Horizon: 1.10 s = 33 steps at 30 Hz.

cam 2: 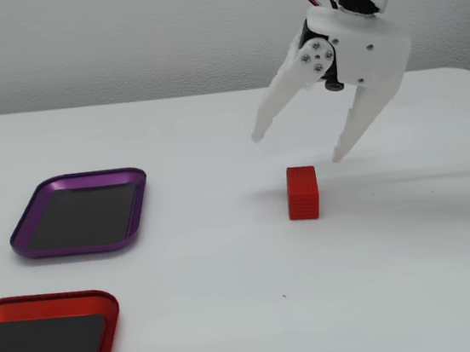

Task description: Grasp a red block and put it in the left red dish.

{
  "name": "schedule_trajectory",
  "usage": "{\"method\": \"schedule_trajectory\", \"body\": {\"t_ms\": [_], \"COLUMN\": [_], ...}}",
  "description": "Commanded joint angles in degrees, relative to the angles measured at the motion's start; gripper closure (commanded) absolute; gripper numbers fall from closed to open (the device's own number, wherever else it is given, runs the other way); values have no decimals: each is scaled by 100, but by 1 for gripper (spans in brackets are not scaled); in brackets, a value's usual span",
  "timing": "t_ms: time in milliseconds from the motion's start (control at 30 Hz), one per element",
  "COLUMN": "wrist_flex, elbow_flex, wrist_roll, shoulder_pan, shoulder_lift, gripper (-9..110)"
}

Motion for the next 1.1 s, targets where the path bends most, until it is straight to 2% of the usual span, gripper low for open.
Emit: {"method": "schedule_trajectory", "body": {"t_ms": [0,167,600,867,967,1067], "wrist_flex": [-141,-193,-1397,-1406,-1406,-1406], "elbow_flex": [211,422,914,923,923,923], "wrist_roll": [-44,18,0,-26,-44,-44], "shoulder_pan": [-202,-466,-475,-457,-483,-492], "shoulder_lift": [18,26,-237,-686,-703,-703], "gripper": [72,72,72,72,76,85]}}
